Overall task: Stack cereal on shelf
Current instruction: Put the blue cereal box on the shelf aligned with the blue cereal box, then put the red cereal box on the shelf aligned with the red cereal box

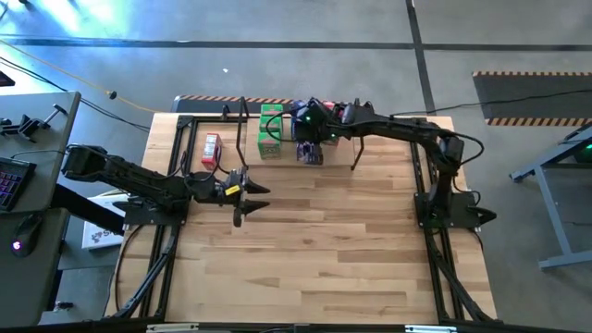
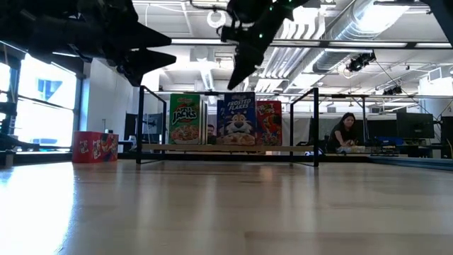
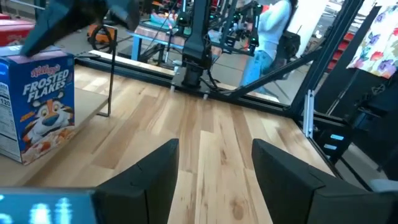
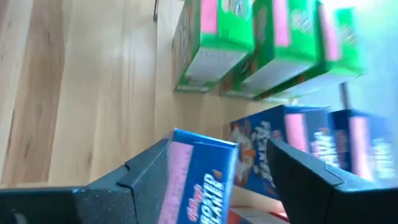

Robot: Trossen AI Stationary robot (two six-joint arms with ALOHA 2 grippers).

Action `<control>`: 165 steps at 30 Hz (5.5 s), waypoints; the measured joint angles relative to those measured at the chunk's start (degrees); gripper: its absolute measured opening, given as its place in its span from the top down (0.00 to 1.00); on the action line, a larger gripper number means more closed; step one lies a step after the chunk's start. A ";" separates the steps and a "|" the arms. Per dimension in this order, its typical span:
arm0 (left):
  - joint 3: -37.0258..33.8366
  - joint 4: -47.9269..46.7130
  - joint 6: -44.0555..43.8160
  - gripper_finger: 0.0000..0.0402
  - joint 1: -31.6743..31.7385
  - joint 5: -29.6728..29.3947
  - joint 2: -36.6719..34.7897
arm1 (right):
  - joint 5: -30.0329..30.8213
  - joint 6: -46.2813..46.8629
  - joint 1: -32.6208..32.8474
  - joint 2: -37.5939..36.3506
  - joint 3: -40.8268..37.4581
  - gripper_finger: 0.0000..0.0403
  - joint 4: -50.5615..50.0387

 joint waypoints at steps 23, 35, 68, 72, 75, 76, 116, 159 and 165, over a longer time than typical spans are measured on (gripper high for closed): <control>0.00 0.31 -0.39 0.99 0.20 -3.23 0.02 | 3.22 14.65 2.11 -5.95 -22.62 0.95 6.43; 0.00 0.21 0.66 1.00 0.17 -3.38 0.02 | 2.97 15.09 -0.53 -5.95 -25.33 1.00 18.76; 60.84 -120.60 -2.93 0.99 34.67 -9.10 -3.37 | 6.19 18.20 12.82 -31.63 -49.51 1.00 34.76; 58.75 -121.72 -1.46 0.93 39.67 -4.85 0.24 | 5.97 18.31 12.83 -31.63 -49.51 1.00 33.80; 55.30 -121.62 -0.92 0.84 40.51 -4.41 1.96 | 5.96 18.27 13.25 -31.59 -49.51 1.00 33.38; 53.84 -121.53 -0.87 0.81 40.58 -4.42 2.31 | 5.96 18.20 13.50 -31.59 -49.51 1.00 33.34; 28.48 -98.38 -2.89 0.36 48.30 -12.00 10.46 | 5.27 17.01 14.68 -31.55 -49.46 1.00 33.86; 28.48 -106.61 -1.97 0.52 40.40 -5.43 2.64 | 2.61 17.23 14.68 -31.52 -49.46 1.00 33.89; 28.48 -106.51 -7.19 0.55 35.52 -7.07 -1.51 | 2.58 17.23 14.68 -31.52 -49.46 1.00 33.89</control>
